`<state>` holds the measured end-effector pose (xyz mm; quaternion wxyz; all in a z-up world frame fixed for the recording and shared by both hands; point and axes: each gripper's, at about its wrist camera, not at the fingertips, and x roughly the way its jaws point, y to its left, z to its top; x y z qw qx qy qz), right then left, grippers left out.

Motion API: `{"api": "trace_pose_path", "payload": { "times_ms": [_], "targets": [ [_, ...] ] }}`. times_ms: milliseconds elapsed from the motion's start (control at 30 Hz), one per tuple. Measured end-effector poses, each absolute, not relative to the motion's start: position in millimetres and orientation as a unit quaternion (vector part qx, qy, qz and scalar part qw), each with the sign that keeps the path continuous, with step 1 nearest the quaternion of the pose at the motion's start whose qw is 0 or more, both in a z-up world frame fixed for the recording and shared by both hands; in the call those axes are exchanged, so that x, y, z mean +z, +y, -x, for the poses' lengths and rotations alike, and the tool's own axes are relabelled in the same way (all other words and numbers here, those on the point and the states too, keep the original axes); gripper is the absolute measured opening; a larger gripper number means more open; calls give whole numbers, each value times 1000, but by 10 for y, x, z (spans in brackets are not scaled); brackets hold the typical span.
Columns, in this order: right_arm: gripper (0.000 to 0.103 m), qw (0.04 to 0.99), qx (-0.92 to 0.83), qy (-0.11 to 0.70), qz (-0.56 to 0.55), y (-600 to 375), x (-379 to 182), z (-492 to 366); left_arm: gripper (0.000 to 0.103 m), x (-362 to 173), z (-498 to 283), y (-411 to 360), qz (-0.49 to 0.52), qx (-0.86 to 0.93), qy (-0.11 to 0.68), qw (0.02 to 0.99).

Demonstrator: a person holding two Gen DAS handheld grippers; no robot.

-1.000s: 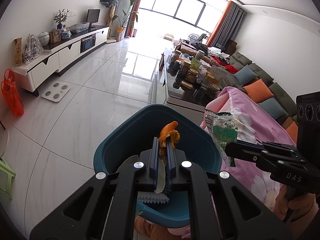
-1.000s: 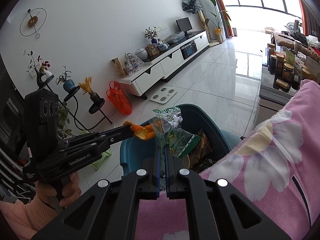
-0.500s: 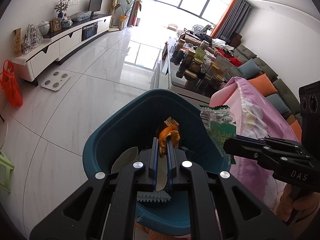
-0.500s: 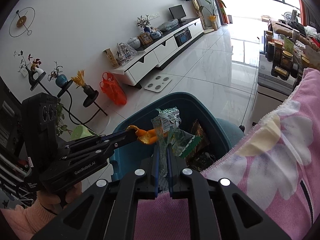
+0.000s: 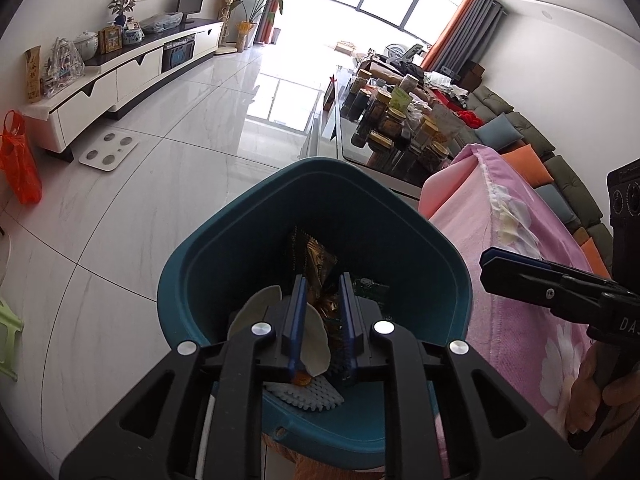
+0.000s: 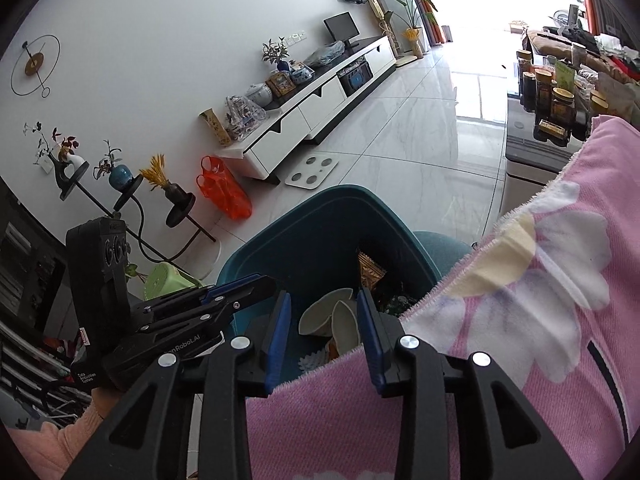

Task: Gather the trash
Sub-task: 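Open both grippers to drop the peel and bag into the bin, then move both tools back to the table toward the second peel and tissue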

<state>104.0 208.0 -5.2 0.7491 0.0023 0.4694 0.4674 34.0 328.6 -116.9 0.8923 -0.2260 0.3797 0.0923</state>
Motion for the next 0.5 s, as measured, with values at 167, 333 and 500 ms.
{"api": "trace_pose_path", "payload": {
  "times_ms": [167, 333, 500],
  "targets": [
    [35, 762, 471, 444, -18, 1831, 71, -961, 23, -1021, -220, 3177, 212, 81, 363, 904],
    [43, 788, 466, 401, -25, 1396, 287, -811, 42, -750, -124, 2955, 193, 51, 331, 922],
    [45, 824, 424, 373, -49, 736, 414, -704, 46, -527, -174, 2515, 164, -15, 315, 935]
  ]
}}
